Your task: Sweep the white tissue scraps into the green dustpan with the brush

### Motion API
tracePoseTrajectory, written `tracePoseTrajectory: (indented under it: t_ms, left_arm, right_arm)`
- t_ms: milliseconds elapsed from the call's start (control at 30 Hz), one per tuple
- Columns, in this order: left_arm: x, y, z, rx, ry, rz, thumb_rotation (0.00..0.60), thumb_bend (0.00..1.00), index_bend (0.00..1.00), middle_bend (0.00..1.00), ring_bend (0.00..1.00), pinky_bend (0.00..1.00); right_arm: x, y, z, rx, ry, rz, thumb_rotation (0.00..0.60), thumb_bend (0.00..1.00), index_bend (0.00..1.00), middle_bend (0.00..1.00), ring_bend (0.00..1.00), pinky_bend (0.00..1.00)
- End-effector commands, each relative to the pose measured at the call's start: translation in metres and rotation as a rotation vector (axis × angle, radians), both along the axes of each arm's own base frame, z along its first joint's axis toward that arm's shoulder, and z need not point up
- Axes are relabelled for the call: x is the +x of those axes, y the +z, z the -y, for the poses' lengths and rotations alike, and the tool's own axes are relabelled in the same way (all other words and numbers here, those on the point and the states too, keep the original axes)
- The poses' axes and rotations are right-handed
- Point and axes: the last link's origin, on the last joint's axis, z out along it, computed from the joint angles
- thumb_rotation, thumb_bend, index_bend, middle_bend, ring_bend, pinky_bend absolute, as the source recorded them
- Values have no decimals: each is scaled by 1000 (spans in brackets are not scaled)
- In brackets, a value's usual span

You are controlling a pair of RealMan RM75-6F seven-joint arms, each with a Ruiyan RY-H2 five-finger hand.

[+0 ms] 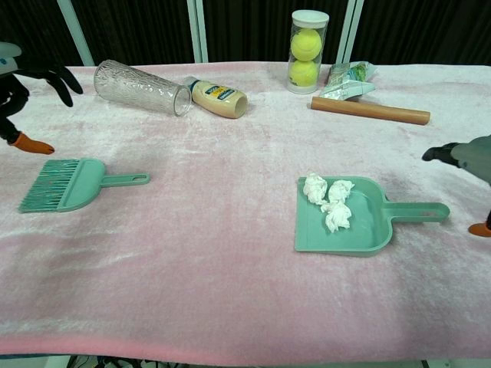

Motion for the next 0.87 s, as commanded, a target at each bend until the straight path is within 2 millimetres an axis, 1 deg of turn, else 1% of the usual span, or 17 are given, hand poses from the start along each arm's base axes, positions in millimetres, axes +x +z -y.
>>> tracePoseTrajectory:
  t_ms: [33, 67, 100, 133, 167, 200, 233, 267, 300, 367, 400, 500, 600, 733, 867]
  left_arm:
    - [-12, 15, 24, 36, -4, -37, 600, 0, 219, 272, 465, 615]
    - [-15, 19, 31, 45, -2, -40, 600, 0, 210, 259, 387, 555]
    - [-18, 21, 34, 50, 3, -39, 600, 0, 193, 228, 288, 473]
    - [-20, 24, 41, 58, 8, -31, 600, 0, 174, 199, 225, 413]
    - [-23, 27, 49, 69, 15, -18, 600, 0, 136, 140, 143, 323]
    - [-27, 31, 58, 82, 21, -6, 600, 0, 78, 65, 67, 225]
    - [-30, 33, 66, 90, 22, -1, 600, 0, 48, 34, 38, 181]
    - [-35, 36, 73, 96, 27, -3, 600, 0, 17, 6, 10, 136]
    - [-37, 37, 78, 99, 30, -6, 600, 0, 2, 0, 0, 105]
    - [-46, 41, 91, 113, 39, -20, 600, 0, 0, 0, 0, 69]
    - [-49, 43, 95, 119, 41, -23, 600, 0, 0, 0, 0, 53]
    - [-61, 50, 111, 148, 50, -45, 600, 0, 0, 0, 0, 38]
    - [-70, 57, 123, 184, 56, -52, 600, 0, 0, 0, 0, 32]
    - [-78, 70, 128, 272, 58, -46, 600, 0, 0, 0, 0, 33]
    - [-84, 71, 128, 301, 116, 1, 600, 0, 0, 0, 0, 35]
  right_arm:
    - [-18, 31, -13, -50, 12, 3, 600, 156, 29, 36, 488, 656]
    - [-24, 40, -18, -65, 21, 10, 600, 155, 20, 26, 428, 604]
    - [-26, 44, -20, -72, 22, 12, 600, 152, 8, 12, 313, 503]
    - [-30, 51, -23, -84, 30, 23, 600, 148, 3, 6, 229, 423]
    - [-33, 58, -28, -99, 45, 47, 600, 140, 0, 1, 119, 323]
    - [-38, 66, -34, -110, 69, 80, 600, 129, 0, 0, 41, 245]
    - [-44, 73, -40, -115, 92, 104, 600, 122, 0, 0, 14, 213]
    - [-49, 79, -45, -124, 115, 128, 600, 115, 0, 0, 2, 198]
    - [-53, 82, -48, -129, 129, 143, 600, 105, 0, 0, 0, 183]
    - [-64, 92, -59, -148, 159, 179, 600, 96, 0, 0, 0, 174]
    - [-68, 94, -63, -151, 164, 187, 600, 92, 0, 0, 0, 168]
    - [-85, 104, -77, -184, 169, 206, 600, 92, 0, 0, 0, 167]
    - [-99, 113, -86, -241, 160, 237, 600, 92, 0, 0, 0, 167]
    - [-116, 125, -95, -335, 153, 269, 600, 91, 0, 0, 0, 167]
    - [-123, 129, -96, -375, 134, 303, 600, 95, 0, 0, 0, 167]
